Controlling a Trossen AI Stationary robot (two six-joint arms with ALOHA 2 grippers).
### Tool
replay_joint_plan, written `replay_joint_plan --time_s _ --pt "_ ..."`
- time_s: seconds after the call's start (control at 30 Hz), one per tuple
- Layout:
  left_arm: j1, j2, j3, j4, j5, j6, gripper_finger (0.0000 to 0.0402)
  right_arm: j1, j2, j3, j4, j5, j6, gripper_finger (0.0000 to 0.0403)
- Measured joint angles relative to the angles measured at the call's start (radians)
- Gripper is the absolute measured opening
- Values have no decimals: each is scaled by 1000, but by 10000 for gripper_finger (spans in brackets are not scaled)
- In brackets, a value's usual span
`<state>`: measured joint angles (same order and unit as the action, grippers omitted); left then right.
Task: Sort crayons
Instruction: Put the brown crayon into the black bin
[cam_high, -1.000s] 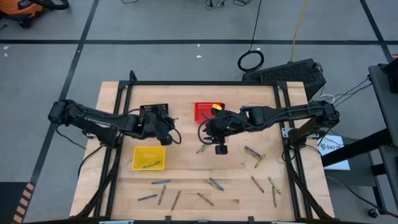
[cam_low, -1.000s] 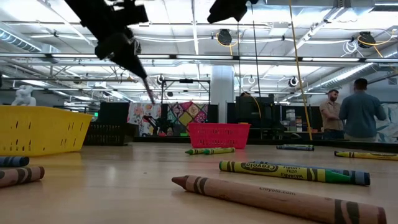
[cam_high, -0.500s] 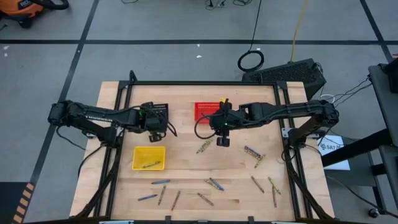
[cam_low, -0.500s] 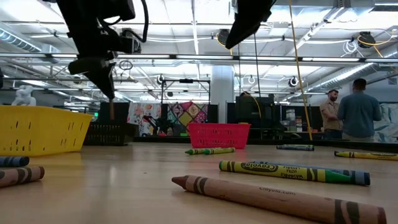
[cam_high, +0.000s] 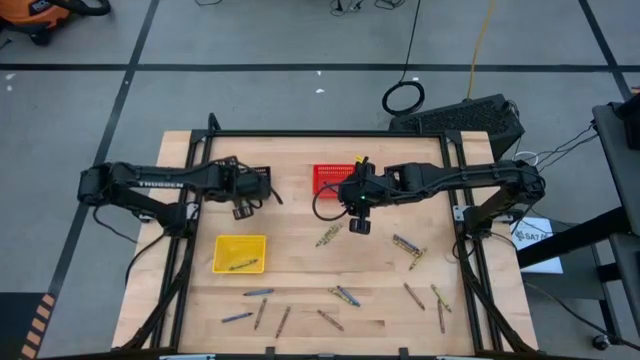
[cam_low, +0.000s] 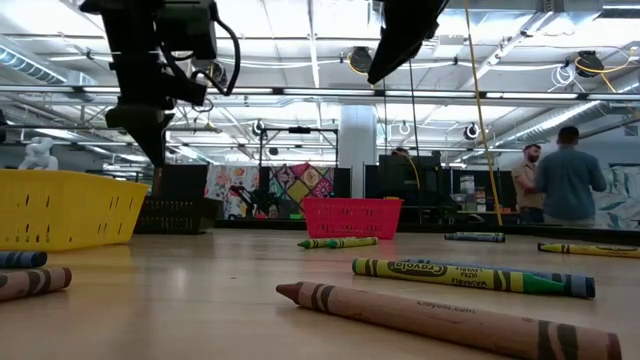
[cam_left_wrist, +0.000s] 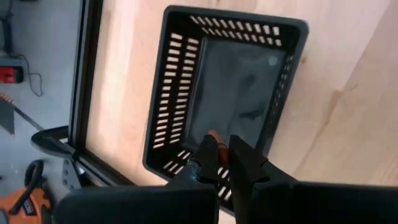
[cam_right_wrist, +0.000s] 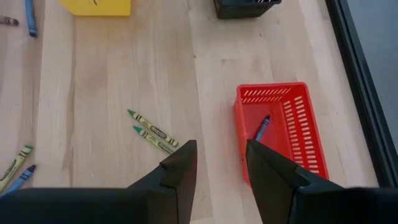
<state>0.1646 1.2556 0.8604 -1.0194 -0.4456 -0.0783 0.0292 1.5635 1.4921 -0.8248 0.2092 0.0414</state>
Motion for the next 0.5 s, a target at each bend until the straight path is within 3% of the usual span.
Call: replay_joint_plan --time_s 0.23,0.5 --pt "51 0 0 -13 24 40 12 0 0 0 -24 1 1 125" --pt "59 0 0 -12 24 40 60 0 0 0 -30 2 4 125"
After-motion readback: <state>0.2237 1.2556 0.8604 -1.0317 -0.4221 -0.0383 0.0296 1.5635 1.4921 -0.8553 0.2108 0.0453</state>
